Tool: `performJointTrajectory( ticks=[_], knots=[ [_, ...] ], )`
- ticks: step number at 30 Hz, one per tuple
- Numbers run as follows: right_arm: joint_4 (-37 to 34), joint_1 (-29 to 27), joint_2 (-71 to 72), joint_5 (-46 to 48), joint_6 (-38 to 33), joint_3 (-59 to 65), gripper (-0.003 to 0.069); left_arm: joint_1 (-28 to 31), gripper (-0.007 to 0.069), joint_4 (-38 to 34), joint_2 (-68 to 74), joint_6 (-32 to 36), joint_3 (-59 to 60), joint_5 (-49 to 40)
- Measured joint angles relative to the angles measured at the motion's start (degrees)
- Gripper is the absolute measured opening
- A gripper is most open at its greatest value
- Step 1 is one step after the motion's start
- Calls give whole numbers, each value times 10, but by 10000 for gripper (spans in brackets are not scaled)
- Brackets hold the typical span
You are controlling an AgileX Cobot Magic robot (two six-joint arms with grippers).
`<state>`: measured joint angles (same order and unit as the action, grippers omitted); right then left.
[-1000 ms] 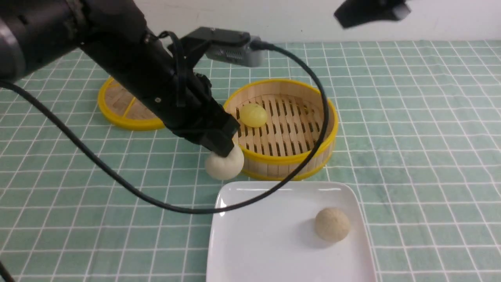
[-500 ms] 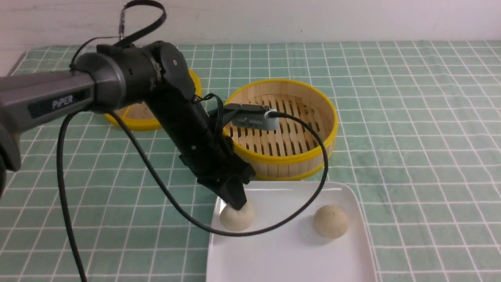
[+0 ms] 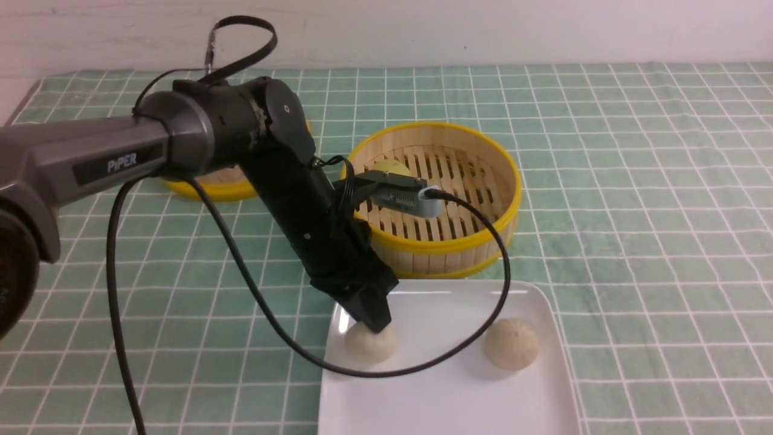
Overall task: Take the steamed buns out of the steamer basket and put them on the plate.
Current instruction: Use the left arm to put the steamed stuffed bun into the plate, then use the left arm to grab the steamed stuffed bun that is closest to it
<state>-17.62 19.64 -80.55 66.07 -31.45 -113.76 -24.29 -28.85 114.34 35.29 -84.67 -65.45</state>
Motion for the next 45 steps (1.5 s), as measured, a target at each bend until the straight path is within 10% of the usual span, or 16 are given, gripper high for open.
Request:
performJointTrajectory(
  ticks=[9, 25, 45],
  knots=[
    [29, 0, 0, 0, 0, 0, 550, 0, 615, 4, -12, -71, -107, -22],
    [45, 0, -1, 32, 46, 0, 549, 1, 449, 236, 38, -304, -320, 96],
    [46, 0, -1, 35, 47, 0, 549, 0, 449, 180, 171, -202, -395, 88]
  ],
)
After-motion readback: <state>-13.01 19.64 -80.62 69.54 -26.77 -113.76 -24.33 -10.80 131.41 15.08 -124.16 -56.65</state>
